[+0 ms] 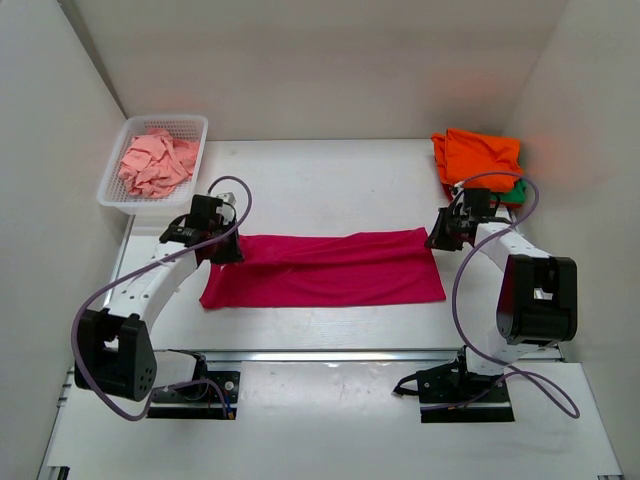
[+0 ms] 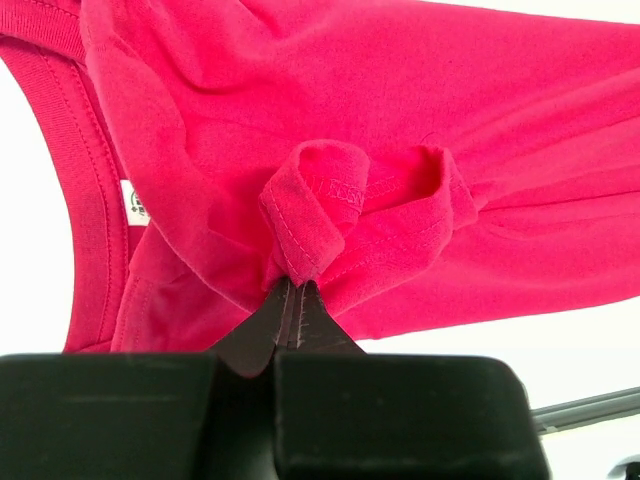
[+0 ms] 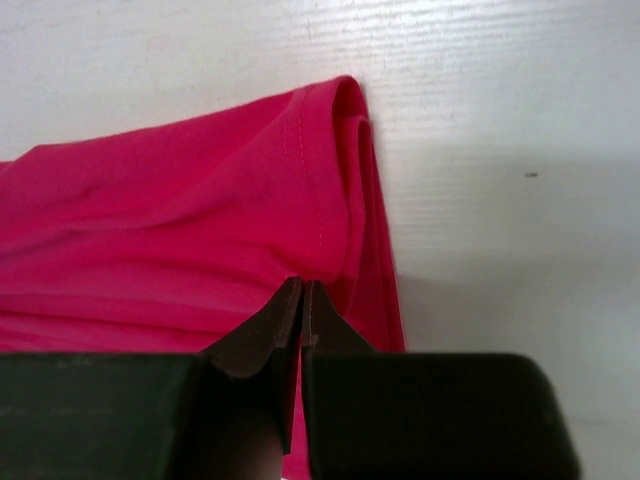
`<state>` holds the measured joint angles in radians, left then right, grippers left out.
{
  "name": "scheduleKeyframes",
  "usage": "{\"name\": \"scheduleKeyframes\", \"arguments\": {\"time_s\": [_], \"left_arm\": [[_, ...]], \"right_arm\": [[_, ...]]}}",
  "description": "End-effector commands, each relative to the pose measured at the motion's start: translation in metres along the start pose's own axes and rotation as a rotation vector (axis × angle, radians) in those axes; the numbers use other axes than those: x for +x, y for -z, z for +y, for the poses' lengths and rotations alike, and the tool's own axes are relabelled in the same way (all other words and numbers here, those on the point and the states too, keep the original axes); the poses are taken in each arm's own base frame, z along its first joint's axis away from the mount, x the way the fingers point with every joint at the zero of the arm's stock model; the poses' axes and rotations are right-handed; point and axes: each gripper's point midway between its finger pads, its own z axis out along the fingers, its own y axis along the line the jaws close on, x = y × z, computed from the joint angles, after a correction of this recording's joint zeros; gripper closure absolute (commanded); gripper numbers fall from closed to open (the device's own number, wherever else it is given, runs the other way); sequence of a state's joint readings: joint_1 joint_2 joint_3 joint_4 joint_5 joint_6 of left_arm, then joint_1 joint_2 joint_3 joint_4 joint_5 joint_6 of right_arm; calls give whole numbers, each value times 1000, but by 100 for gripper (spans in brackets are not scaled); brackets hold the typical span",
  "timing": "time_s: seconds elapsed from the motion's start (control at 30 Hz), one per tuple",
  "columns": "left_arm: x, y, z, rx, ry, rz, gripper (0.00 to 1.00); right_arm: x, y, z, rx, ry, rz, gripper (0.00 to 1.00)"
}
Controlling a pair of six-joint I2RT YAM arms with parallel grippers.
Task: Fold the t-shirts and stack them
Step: Fold the other side of the tshirt into a rectangle
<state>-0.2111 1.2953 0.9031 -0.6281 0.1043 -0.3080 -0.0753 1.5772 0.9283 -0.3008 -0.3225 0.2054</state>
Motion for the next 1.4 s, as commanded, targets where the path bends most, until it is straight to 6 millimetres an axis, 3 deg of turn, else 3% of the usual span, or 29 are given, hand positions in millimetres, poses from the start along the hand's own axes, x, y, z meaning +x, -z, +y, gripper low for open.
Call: {"name": "scheduleKeyframes", "arguments": {"time_s": [0.0,0.53,0.67,0.73,1.07,1.2,1.3,1.33,1.37], "left_arm": [[-4,12,-3,5,4,-51,100],[22,10,5,-10,-7,-10,100],[26,7,8,-18,7,-10,100],[30,4,11,-27,14,0,100],[45,-9,10,-17,8,10,100],[54,-12,13,-20,16,41,85],[57,-8,1,40,22,74,63],[49,-3,-5,59,18,53,54],[48,2,-7,61,13,54,52]], "right_arm": [[-7,10,0,-3,16,-48,100],[4,18,-15,45,-5,-22,100],[11,21,-11,37,3,-13,100],[22,19,-10,37,-5,14,100],[42,21,-8,41,-14,48,100],[46,19,-10,55,-21,58,100],[50,17,-12,60,-34,73,100],[51,16,-13,67,-31,78,100],[52,16,-16,70,-39,78,100]]}}
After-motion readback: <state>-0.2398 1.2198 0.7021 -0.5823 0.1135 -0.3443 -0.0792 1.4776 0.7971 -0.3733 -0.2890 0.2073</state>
